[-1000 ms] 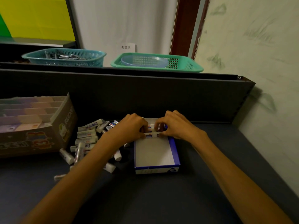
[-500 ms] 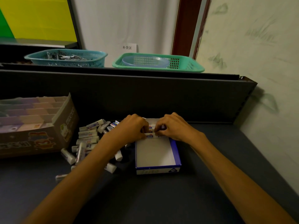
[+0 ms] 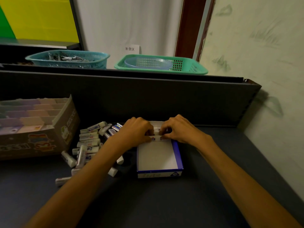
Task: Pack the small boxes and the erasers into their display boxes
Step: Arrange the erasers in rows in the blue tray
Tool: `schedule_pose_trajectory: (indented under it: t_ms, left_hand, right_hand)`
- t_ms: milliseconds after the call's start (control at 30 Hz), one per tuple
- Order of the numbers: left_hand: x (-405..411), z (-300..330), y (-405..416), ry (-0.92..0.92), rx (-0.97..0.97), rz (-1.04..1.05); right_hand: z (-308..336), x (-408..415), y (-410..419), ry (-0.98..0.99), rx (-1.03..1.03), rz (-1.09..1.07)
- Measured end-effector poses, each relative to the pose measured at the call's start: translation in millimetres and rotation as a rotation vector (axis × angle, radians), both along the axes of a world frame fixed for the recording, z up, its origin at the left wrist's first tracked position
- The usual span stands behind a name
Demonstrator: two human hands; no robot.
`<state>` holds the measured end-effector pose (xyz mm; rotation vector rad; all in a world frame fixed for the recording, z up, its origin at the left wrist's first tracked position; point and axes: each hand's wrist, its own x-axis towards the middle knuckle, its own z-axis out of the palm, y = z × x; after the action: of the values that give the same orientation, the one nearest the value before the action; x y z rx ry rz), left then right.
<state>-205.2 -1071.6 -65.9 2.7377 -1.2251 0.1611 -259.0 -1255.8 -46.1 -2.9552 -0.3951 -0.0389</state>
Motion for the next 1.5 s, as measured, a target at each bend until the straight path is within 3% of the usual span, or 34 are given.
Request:
schedule_pose_trajectory:
  t_ms: [267,433,667,800,1000,1267,1500]
  left_hand:
    - [-1.1,-0.3,1.0,0.020,-0.040,0.057]
    - [-0.4,-0.8,2.1,-0.063,-0.056,0.132]
    - [2.7,1.3,-0.9,0.200,-0.112,0.169]
    - [3.3,4.1,-2.8,0.249,-0.116,0.191]
    - [-2.8,8.6,-0.4,0.187,-0.061,0.192]
    - [-20.7,36.0,41.9,-0.094,0.053,0.380]
    - [-45.2,41.0,104.7,-0.052,0.125,0.452]
  right_hand:
    - [-4.4,5.4,-2.7,0.013,0.017,-0.006]
    - [-6.4,9.0,-4.7,-0.037,0.102,-0.046]
    - [-6.9,13.5,-8.5,0.161,0.266,-0.137]
    - [-6.7,14.3,-8.5,0.171,0.268,-0.139]
    - [-4.7,11.3,-6.9,0.126,0.147,-0.133]
    - [12.7,-6.9,25.4,-0.207,-0.041,-0.028]
    - [14.5,-12.6,73.7,-0.184,-0.049,0.077]
